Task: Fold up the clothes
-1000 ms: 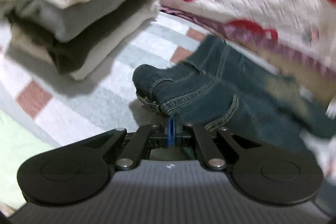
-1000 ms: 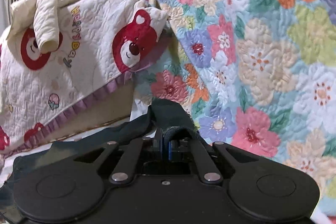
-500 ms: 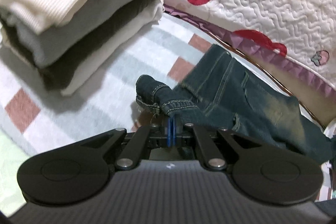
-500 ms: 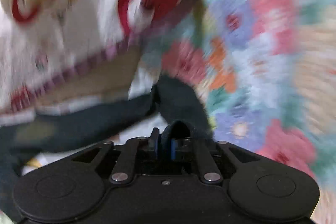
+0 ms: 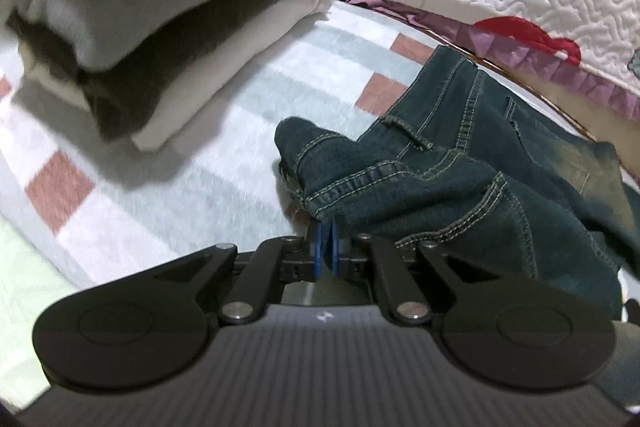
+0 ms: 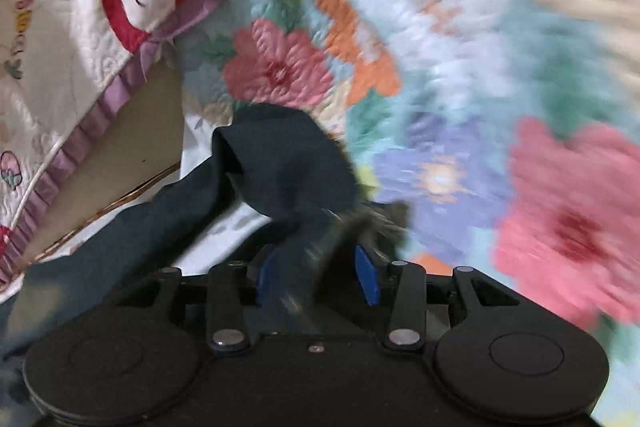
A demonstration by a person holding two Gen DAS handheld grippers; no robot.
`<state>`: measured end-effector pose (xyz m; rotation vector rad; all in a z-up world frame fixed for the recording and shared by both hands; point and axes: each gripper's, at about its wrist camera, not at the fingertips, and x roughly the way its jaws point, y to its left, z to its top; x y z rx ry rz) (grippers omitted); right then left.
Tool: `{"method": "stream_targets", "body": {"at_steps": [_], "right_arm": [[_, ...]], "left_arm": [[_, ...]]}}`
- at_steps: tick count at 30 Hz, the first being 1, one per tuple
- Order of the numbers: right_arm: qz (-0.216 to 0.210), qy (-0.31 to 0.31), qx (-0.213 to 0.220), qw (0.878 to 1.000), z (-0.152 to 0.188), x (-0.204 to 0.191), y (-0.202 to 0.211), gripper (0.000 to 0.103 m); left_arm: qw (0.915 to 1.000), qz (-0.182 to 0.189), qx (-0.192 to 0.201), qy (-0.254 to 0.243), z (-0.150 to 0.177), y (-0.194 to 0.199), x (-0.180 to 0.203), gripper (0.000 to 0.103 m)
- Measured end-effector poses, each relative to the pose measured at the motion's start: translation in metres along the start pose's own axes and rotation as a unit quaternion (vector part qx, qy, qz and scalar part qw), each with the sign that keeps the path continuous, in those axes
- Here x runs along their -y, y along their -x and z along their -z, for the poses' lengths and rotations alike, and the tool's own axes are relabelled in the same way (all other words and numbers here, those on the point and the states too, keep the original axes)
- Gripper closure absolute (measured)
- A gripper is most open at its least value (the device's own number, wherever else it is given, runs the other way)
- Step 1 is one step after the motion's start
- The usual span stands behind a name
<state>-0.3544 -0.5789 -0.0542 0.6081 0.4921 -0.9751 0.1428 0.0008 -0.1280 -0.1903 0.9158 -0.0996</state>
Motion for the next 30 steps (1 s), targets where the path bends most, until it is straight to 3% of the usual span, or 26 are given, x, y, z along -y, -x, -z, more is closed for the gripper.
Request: {"method": "stream_targets", "body": {"at_steps": [4,8,14,17,18,20,22,26,28,30], "right_arm": [[-0.019,-0.018,-0.011,1.000,0.043,0.028,0.031,0.048],[-0.025,-0.032,-0.055,0.998,0.073,0.043,0.020,0.047],[-0.023,-0.117,-0.031,0.992,0.076,0.059,-0.016,0.044],[0.008,-0.134,-0.010,0.991,0.066,0.059,-0.040,0.043],[0.012,-0.137,-0.012,0.990,0.062,0.059,-0.045,0.054],[-0.009,-0.100,-0.018,0.995,0.043,0.046,-0.039,0.095],[-0.036,-0.050,-0.007,0.998,0.020,0.031,-0.023,0.095],[-0.113,-0.035,0.045,0.992,-0.040,0.030,0.057,0.096],[-0.092,-0.022,0.055,0.994,-0.056,0.040,0.089,0.096],[-0.026,0.056,0.041,0.997,-0.057,0.044,0.103,0.096]], "left_arm": [[0.9999,0.005,-0.001,0.014,-0.001,-0.004,0.000,0.098],[0.9999,0.003,-0.005,0.013,0.003,-0.008,0.003,0.098],[0.9997,-0.001,-0.019,0.012,0.005,-0.012,0.001,0.095],[0.9999,-0.003,-0.015,0.000,0.002,-0.010,0.004,0.098],[0.9999,-0.004,-0.013,-0.010,-0.001,-0.009,0.007,0.099],[0.9994,-0.006,-0.004,-0.033,-0.011,0.000,0.014,0.101],[0.9991,0.001,0.005,-0.042,-0.022,0.011,0.017,0.101],[0.9987,0.048,-0.004,0.014,-0.042,0.032,0.001,0.101],[0.9956,0.069,-0.019,0.061,-0.038,0.035,-0.016,0.101],[0.9927,0.074,-0.041,0.086,-0.027,0.035,-0.028,0.101]]}}
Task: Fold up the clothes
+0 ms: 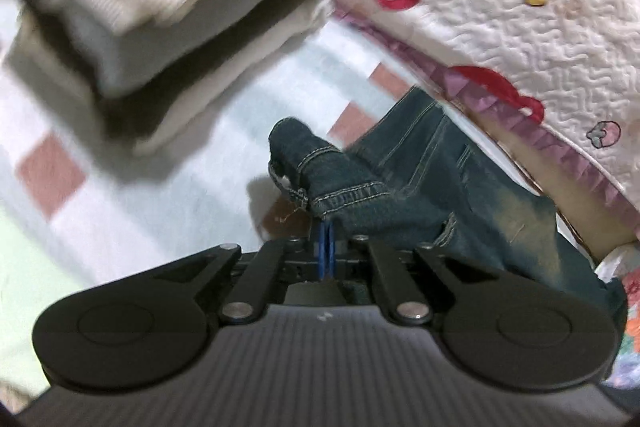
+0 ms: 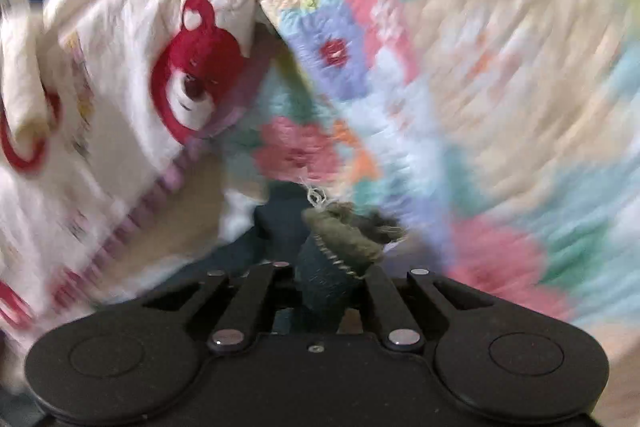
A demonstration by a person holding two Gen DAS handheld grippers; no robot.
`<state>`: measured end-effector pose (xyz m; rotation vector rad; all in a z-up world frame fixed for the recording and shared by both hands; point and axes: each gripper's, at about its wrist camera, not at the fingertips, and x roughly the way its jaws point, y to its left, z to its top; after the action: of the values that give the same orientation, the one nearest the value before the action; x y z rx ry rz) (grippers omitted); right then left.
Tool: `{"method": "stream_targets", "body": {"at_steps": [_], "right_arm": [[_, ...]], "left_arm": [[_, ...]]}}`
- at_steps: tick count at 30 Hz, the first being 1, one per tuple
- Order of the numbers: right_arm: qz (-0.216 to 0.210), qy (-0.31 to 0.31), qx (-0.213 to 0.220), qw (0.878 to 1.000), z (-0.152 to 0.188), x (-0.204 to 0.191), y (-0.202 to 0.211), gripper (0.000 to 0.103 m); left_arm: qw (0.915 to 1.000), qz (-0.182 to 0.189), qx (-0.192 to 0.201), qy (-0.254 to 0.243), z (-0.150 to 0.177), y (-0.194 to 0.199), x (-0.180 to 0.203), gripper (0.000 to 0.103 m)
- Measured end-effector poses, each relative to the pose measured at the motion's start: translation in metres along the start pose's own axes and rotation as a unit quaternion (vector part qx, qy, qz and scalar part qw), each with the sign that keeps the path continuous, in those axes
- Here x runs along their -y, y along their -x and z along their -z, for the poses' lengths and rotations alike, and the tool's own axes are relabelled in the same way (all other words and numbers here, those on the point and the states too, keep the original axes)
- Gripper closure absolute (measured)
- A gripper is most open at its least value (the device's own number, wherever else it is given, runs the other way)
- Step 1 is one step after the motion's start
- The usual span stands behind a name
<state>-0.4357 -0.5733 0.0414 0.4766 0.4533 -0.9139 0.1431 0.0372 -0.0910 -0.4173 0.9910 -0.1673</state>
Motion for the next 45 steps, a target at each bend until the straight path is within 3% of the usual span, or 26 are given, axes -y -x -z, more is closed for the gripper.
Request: {"method": "stream_targets", "body": {"at_steps": [3,6,9,11,13,15,16,24,29,32,36,37,38,39,43,45], "right_arm": [[0.053,0.032,-0.053,0.997,0.020,0.015,0.003,0.097],[0.072,0.016,-0.076,0.994,0.045,0.030,0.001,0.097],[0.089,0.025,-0.082,0.992,0.062,0.026,-0.005,0.097],[0.096,0.035,-0.082,0.991,0.070,0.022,-0.004,0.097],[0.097,0.033,-0.081,0.991,0.069,0.018,-0.005,0.097],[0.099,0.028,-0.076,0.992,0.068,0.020,-0.005,0.097],[0.099,0.026,-0.074,0.992,0.067,0.021,-0.005,0.097],[0.103,0.042,-0.068,0.991,0.068,0.007,-0.009,0.095],[0.089,0.035,-0.066,0.993,0.072,0.004,-0.011,0.094],[0.085,0.041,-0.063,0.994,0.070,0.000,-0.012,0.094],[0.085,0.048,-0.061,0.993,0.068,-0.002,-0.011,0.094],[0.086,0.051,-0.062,0.993,0.068,-0.002,-0.011,0.094],[0.088,0.053,-0.063,0.993,0.068,-0.002,-0.010,0.094],[0.087,0.053,-0.063,0.993,0.069,-0.002,-0.010,0.094],[0.080,0.045,-0.063,0.994,0.073,-0.001,-0.011,0.094],[0.078,0.045,-0.063,0.994,0.074,-0.001,-0.012,0.094]], "left_arm": [[0.9991,-0.015,-0.037,0.012,0.021,-0.004,-0.019,0.102],[0.9952,-0.076,-0.057,-0.021,0.036,-0.009,-0.028,0.103],[0.9966,-0.034,-0.074,0.005,0.034,-0.007,-0.034,0.100],[0.9978,-0.011,-0.066,-0.007,0.032,-0.001,-0.027,0.098],[0.9981,0.004,-0.058,-0.022,0.032,0.003,-0.020,0.088],[0.9979,0.014,-0.059,-0.025,0.032,0.001,-0.018,0.063],[0.9979,0.013,-0.059,-0.023,0.034,-0.001,-0.017,0.061],[0.9974,0.050,-0.047,0.022,0.038,-0.003,-0.024,0.052],[0.9900,0.082,-0.049,0.104,0.035,-0.018,-0.036,0.045],[0.9881,0.041,-0.102,0.108,0.030,-0.045,-0.029,0.045],[0.9973,0.025,-0.059,0.036,0.027,-0.049,-0.007,0.048],[0.9982,0.021,-0.054,0.013,0.027,-0.051,-0.001,0.056],[0.9987,0.017,-0.048,-0.010,0.027,-0.052,0.004,0.089],[0.9986,0.009,-0.040,-0.032,0.028,-0.051,0.011,0.095],[0.9894,-0.030,0.011,-0.142,0.037,-0.034,0.040,0.096],[0.9806,-0.053,0.024,-0.187,0.045,-0.029,0.052,0.090]]}}
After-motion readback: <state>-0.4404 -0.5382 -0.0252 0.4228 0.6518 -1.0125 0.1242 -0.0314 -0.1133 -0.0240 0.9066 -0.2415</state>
